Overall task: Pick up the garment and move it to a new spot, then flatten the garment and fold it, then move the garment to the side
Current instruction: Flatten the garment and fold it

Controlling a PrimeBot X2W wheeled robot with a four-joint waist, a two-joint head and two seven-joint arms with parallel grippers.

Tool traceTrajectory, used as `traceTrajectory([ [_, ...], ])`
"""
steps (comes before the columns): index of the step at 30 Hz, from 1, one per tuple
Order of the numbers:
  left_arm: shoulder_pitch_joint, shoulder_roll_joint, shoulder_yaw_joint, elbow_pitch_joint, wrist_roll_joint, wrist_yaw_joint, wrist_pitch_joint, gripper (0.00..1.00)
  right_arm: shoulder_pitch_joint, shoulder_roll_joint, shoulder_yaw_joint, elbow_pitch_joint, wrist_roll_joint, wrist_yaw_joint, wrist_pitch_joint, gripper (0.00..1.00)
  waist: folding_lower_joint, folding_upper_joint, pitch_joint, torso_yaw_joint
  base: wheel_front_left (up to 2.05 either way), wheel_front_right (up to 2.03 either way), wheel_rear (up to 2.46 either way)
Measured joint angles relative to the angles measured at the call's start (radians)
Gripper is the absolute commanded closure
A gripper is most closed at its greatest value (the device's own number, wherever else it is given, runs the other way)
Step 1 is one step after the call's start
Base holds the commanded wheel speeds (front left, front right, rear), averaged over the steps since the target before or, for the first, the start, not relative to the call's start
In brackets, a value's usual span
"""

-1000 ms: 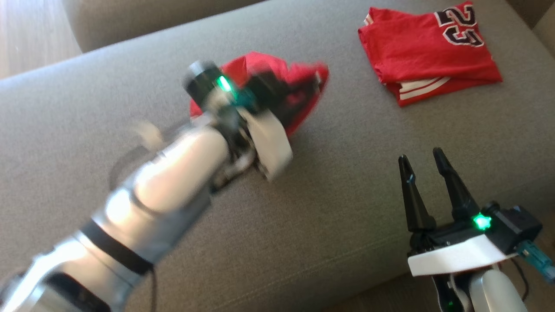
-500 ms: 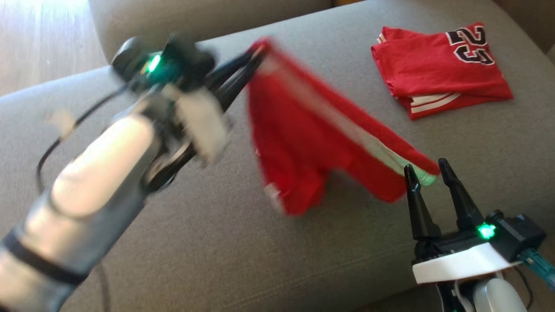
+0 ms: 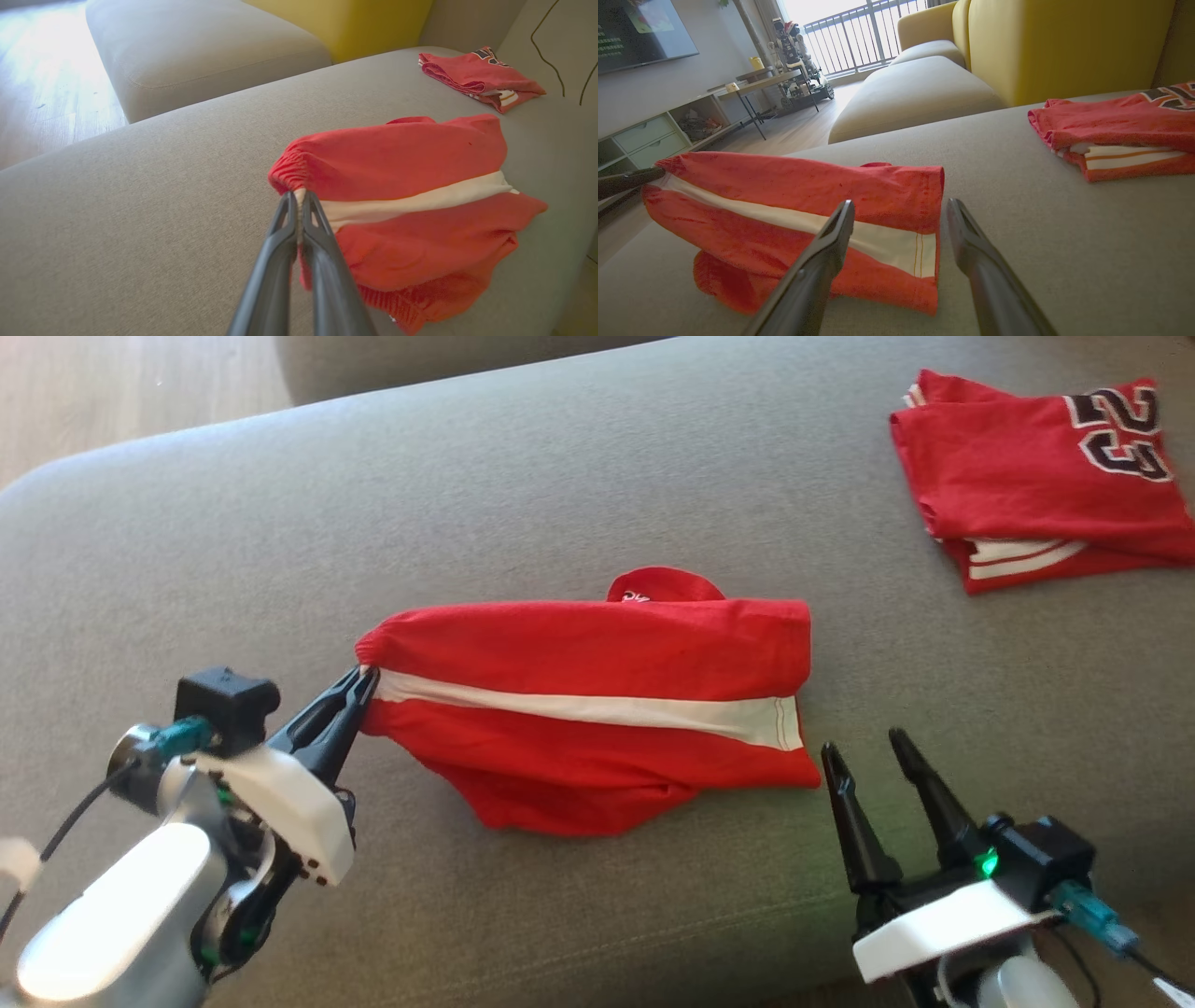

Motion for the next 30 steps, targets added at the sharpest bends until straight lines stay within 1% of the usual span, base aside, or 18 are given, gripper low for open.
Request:
traceTrajectory([
  [4, 0.03, 0.002, 0.015, -0.002, -0.01, 0.018, -0.039, 1.0, -0.01, 0.0, 0.013, 0.117, 0.015, 0.0, 0.0, 0.0, 0.0, 0.0, 0.012, 0.027, 0.0, 0.0, 0.0],
  [6, 0.038, 0.005, 0.028, -0.002, -0.016, 0.025, -0.052, 1.0, -0.034, 0.0, 0.02, 0.193, 0.05, 0.0, 0.0, 0.0, 0.0, 0.0, 0.021, 0.033, 0.0, 0.0, 0.0],
  [10, 0.043, 0.011, 0.033, 0.001, -0.024, 0.03, -0.067, 1.0, -0.146, -0.002, 0.04, 0.318, 0.07, 0.0, 0.0, 0.0, 0.0, 0.0, 0.042, 0.04, 0.0, 0.0, 0.0],
  [11, 0.043, 0.011, 0.033, 0.002, -0.024, 0.03, -0.068, 1.0, -0.22, -0.003, 0.065, 0.356, 0.086, 0.0, 0.0, 0.0, 0.0, 0.0, 0.053, 0.043, 0.0, 0.0, 0.0],
  [13, 0.043, 0.011, 0.033, 0.007, -0.024, 0.029, -0.069, 1.0, -0.284, -0.005, 0.101, 0.399, 0.111, 0.0, 0.0, 0.0, 0.0, 0.0, 0.065, 0.046, 0.0, 0.0, 0.0],
  [16, 0.042, 0.011, 0.032, 0.017, -0.024, 0.026, -0.069, 1.0, -0.343, -0.006, 0.136, 0.472, 0.131, 0.0, 0.0, 0.0, 0.0, 0.0, 0.081, 0.054, 0.0, 0.0, 0.0],
  [18, 0.041, 0.009, 0.03, 0.021, -0.024, 0.023, -0.069, 1.0, -0.363, -0.006, 0.139, 0.512, 0.135, 0.0, 0.0, 0.0, 0.0, 0.0, 0.09, 0.059, 0.0, 0.0, 0.0],
  [22, 0.033, 0.007, 0.029, 0.03, -0.023, 0.021, -0.074, 1.0, -0.414, -0.012, 0.145, 0.551, 0.129, 0.0, 0.0, 0.0, 0.0, 0.0, 0.106, 0.068, 0.0, 0.0, 0.0],
  [26, 0.019, 0.007, 0.028, 0.042, -0.022, 0.02, -0.078, 1.0, -0.473, -0.013, 0.165, 0.552, 0.109, 0.0, 0.0, 0.0, 0.0, 0.0, 0.118, 0.073, 0.0, 0.0, 0.0],
  [30, 0.018, 0.002, 0.026, 0.05, -0.022, 0.02, -0.081, 1.0, -0.484, -0.014, 0.21, 0.545, 0.105, 0.0, 0.0, 0.0, 0.0, 0.0, 0.126, 0.077, 0.0, 0.0, 0.0],
])
